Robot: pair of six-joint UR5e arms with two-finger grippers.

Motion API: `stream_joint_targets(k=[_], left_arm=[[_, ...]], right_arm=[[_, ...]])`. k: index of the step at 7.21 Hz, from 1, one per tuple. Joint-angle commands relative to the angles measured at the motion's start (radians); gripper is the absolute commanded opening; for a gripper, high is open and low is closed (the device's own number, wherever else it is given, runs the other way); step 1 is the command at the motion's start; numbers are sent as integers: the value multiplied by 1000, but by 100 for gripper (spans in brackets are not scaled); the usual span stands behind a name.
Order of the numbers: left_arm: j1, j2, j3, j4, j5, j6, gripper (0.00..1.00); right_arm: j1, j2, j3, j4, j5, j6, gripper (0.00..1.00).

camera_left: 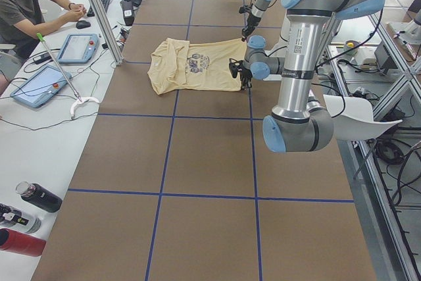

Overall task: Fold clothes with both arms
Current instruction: 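Grasp both hem corners with the left and right grippers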

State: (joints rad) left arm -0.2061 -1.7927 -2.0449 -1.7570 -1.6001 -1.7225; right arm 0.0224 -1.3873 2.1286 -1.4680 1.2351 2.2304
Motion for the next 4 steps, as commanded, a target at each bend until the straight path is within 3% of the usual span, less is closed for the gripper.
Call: stream_joint_targets(k=[1,4], left_arm=[[-1,12,-69,10,0,-5,0],[-3,47,-203,55,-83,-28,0]], right_arm=[[5,-7,23,0,1,0,0],[-5,-16,138,-108,56,0,0]])
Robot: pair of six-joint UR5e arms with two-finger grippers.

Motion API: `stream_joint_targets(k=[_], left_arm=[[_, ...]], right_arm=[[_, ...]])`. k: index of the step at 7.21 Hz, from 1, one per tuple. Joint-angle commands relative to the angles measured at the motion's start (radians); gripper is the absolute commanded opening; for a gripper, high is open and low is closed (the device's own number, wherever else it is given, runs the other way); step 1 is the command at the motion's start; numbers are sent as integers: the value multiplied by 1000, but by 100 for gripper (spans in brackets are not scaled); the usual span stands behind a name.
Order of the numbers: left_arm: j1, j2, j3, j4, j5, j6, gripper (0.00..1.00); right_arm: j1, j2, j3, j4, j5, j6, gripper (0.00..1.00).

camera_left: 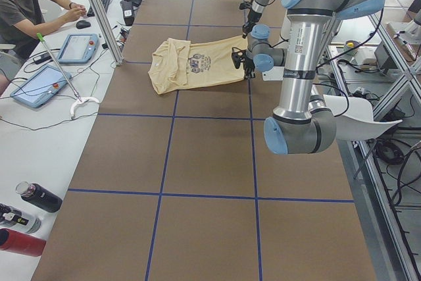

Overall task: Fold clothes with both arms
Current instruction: 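Grasp both hem corners with the left and right grippers, then lift both hem corners and carry them toward the collar with both grippers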

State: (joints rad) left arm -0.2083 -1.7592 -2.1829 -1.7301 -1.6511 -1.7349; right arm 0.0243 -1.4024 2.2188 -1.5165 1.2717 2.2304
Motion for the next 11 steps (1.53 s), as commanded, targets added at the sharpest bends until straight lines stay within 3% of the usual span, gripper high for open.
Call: stream_joint_targets(k=[1,5,8,11], left_arm=[[3,10,-93,46,-45,-73,0],[-35,-5,-133,46,-62,-95,0],[-259,-72,-106,46,-122,41,0],[-350,-95,-22,41,-125,83,0]], right_arm=[[-15,-1,65,-74,38,2,0],[35,20,98,-83,75,0,0],[321,110,69,-106,330,-85,0],[494,165,0,-162,403,-201,0]])
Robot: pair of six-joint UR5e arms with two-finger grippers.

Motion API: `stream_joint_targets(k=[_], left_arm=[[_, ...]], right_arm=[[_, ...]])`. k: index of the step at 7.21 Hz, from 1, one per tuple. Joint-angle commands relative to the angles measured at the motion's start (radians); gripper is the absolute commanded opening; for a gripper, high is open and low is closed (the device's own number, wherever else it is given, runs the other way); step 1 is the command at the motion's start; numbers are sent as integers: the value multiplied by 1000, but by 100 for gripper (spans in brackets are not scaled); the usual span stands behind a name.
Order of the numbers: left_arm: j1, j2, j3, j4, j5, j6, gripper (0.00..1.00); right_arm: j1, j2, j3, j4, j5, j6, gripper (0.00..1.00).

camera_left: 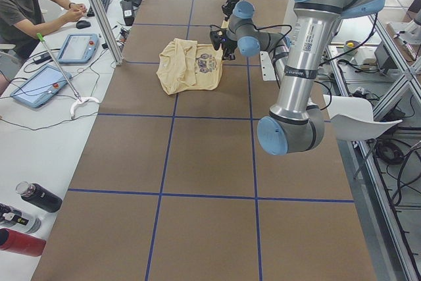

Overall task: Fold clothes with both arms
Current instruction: 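Lift both hem corners and carry them toward the collar with both grippers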

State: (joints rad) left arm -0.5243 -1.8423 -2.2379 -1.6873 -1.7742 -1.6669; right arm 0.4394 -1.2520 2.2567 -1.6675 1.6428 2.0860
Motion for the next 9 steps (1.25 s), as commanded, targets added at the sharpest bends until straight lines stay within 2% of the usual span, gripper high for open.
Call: stream_joint_targets(k=[1,2,4,6,9], left_arm=[[-45,-24,52,-3,-2,13,0],[-48,-44,81,-5,-1,13,0],[-116,-122,168,-8,-2,16,0],[-158,-141,260,-58,1,61,0],[-201,-210,467,-236,7,65,0]], right_arm=[[134,16,-70,-9,57,-119,0],[184,37,-106,-11,80,-176,0],[238,143,-243,0,97,-210,0],[265,231,-368,5,97,-265,0],[277,258,-546,180,91,-270,0]])
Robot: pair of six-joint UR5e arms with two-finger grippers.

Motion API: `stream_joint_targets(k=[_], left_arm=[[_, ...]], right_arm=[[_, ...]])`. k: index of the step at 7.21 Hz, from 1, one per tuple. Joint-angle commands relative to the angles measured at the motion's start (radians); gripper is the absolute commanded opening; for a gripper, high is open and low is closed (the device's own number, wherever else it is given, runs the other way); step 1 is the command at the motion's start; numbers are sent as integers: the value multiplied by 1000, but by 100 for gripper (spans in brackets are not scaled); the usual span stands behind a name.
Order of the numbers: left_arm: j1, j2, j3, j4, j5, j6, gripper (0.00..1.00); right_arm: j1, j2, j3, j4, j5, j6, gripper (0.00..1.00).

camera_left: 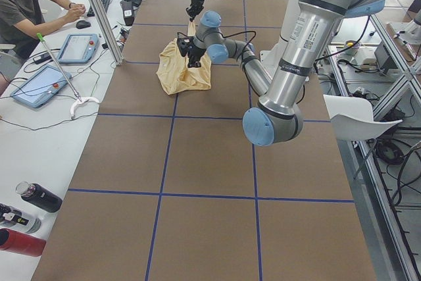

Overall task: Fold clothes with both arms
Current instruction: 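Lift both hem corners and carry them toward the collar with both grippers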

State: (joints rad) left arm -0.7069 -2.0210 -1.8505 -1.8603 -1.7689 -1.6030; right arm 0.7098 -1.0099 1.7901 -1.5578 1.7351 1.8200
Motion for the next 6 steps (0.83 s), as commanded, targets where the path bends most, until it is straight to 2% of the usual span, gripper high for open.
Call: stream_joint_targets(k=[1,6], left_arm=[[-34,-36,126,-107,3,3,0],[-57,-110,339,-269,55,1,0]], right_arm=[[7,37,-148,106,-8,-28,0],[23,161,-360,160,-46,-64,0]])
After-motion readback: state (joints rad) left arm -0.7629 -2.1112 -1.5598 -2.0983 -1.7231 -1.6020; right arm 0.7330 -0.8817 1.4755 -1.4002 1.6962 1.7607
